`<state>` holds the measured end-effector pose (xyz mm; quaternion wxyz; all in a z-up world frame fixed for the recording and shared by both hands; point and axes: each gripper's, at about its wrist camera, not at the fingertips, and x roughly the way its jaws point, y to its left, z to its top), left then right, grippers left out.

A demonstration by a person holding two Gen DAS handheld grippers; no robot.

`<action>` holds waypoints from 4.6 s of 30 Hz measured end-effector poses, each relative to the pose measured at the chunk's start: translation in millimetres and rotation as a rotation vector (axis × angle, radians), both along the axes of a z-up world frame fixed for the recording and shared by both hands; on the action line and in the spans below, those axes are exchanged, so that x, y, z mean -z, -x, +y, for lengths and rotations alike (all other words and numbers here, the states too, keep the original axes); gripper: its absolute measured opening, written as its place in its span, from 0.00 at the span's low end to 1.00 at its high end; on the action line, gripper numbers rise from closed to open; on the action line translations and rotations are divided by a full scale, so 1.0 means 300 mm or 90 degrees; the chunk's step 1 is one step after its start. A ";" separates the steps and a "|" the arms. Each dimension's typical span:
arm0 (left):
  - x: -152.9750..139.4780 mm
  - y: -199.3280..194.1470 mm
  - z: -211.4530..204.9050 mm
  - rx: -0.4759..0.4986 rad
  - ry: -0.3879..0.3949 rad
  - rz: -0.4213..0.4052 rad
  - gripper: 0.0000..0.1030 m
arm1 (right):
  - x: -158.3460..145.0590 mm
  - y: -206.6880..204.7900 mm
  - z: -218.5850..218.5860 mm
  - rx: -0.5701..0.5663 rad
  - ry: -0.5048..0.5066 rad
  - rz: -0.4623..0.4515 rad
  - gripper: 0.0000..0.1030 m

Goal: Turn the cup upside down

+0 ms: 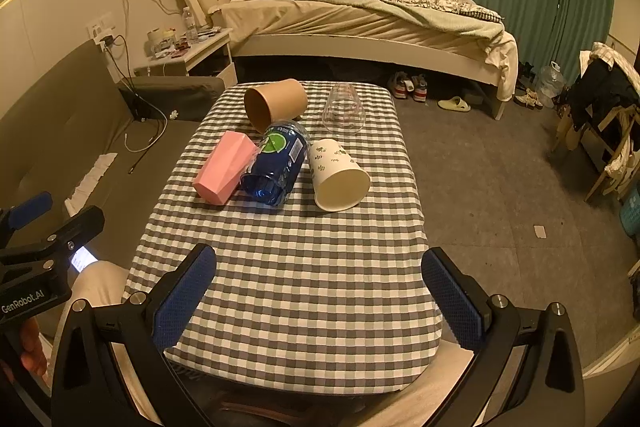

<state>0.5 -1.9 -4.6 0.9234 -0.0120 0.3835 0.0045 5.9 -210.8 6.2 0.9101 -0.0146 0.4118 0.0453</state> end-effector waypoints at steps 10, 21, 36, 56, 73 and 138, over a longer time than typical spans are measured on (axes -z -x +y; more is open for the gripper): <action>-0.001 -0.004 0.009 -0.008 0.000 0.000 1.00 | -0.001 0.002 0.000 -0.002 0.000 -0.005 1.00; 0.000 -0.003 0.010 -0.008 0.000 0.000 1.00 | 0.000 0.002 -0.001 -0.003 -0.001 -0.004 1.00; 0.007 -0.002 0.008 -0.007 -0.001 0.002 1.00 | 0.006 0.006 0.003 -0.004 -0.002 -0.001 1.00; 0.018 -0.075 -0.004 -0.013 0.003 0.011 1.00 | 0.006 -0.066 0.021 -0.024 -0.004 0.013 1.00; 0.058 -0.516 0.052 -0.048 -0.010 0.051 1.00 | 0.021 -0.753 -0.054 -0.030 0.052 0.020 1.00; 0.121 -0.068 0.147 -0.064 0.003 0.116 1.00 | 0.437 -0.177 0.217 -0.090 -0.019 0.236 0.69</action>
